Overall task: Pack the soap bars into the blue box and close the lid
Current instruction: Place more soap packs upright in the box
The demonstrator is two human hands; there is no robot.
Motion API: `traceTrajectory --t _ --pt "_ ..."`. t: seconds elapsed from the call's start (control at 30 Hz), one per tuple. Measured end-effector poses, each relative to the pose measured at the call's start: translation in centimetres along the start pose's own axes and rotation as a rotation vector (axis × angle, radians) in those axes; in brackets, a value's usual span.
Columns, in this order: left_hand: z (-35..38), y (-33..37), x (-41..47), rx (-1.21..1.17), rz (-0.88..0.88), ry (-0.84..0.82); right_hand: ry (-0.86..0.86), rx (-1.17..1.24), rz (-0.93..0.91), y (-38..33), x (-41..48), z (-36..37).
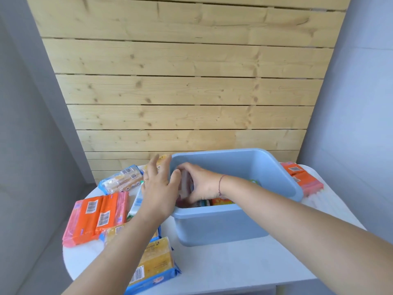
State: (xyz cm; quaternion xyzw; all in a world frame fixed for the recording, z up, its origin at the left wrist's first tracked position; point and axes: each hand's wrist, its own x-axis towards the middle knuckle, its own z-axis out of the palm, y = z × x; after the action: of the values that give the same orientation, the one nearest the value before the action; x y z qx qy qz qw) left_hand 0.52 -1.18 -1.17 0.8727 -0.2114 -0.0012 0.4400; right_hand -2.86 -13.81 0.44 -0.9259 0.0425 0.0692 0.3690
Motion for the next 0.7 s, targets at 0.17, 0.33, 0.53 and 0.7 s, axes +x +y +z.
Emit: traceTrajectory --t 0.17,0.33,0.53,0.7 --pt "-1.0 -0.5 -0.1 -0.014 0.290 -0.049 -0.056 -0.238 -0.059 -0.7 0.1 0.3" --pt "-0.9 -1.4 0.4 0.167 0.317 -0.143 -0.193 0.082 0.127 0.5 -0.9 -0.9" --pt "-0.8 -1.9 1.0 0.179 0.312 -0.150 0.465 0.334 -0.075 4.6 -5.1 -12.5" --pt "-0.5 -1.9 0.9 0.108 0.340 -0.136 0.688 -0.189 0.349 16.0 -9.6 -16.5"
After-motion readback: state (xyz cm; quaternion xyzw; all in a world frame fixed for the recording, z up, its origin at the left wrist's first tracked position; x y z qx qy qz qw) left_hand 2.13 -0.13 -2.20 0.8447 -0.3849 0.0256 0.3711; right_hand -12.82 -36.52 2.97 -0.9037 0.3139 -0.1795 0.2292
